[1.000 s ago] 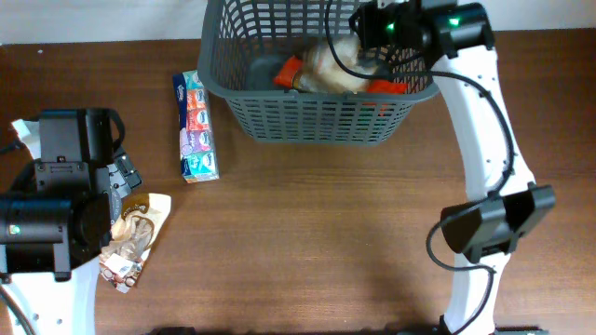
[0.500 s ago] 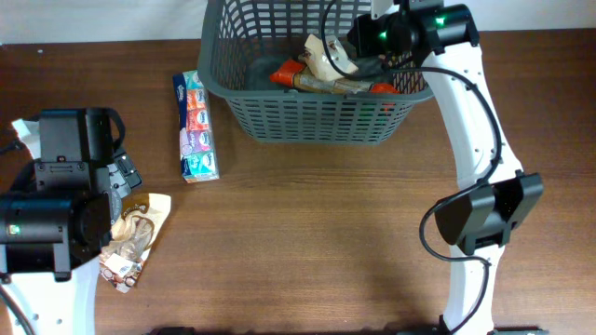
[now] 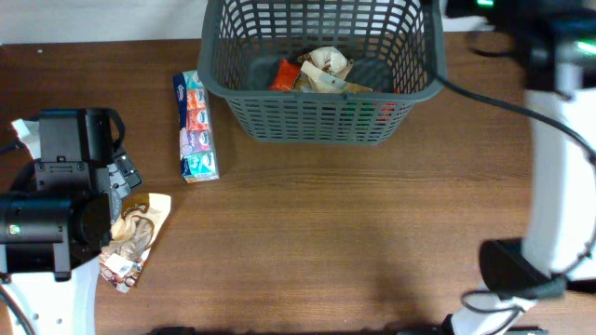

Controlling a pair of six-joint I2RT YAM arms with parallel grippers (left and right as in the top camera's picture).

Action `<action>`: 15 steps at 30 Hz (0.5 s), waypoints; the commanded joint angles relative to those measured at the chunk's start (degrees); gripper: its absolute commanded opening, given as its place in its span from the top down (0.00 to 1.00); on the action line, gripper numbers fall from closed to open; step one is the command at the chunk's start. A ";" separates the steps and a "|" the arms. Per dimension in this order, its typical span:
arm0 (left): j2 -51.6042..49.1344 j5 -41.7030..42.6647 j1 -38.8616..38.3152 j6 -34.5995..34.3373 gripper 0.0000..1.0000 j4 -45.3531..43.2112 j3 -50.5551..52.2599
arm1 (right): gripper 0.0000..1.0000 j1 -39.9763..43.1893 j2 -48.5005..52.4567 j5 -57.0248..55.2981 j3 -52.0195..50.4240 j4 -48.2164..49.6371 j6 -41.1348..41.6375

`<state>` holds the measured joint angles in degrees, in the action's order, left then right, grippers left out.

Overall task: Pack container
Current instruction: 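Carry the wrapper into the basket and release it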

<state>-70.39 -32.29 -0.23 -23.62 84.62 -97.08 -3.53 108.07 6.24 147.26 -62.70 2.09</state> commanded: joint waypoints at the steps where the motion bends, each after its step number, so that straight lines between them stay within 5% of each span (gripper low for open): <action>1: 0.24 0.20 0.28 -0.11 0.00 -0.09 -0.52 | 0.01 7.61 -3.67 -10.86 0.63 -5.33 -0.13; 15: 0.24 1.14 0.28 -0.13 0.00 -1.46 -0.52 | 0.01 32.83 -0.72 -17.66 -2.86 -26.53 2.14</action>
<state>-70.39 -32.27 -0.23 -23.62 83.35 -97.08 25.91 106.00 -10.48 146.28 -88.16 2.37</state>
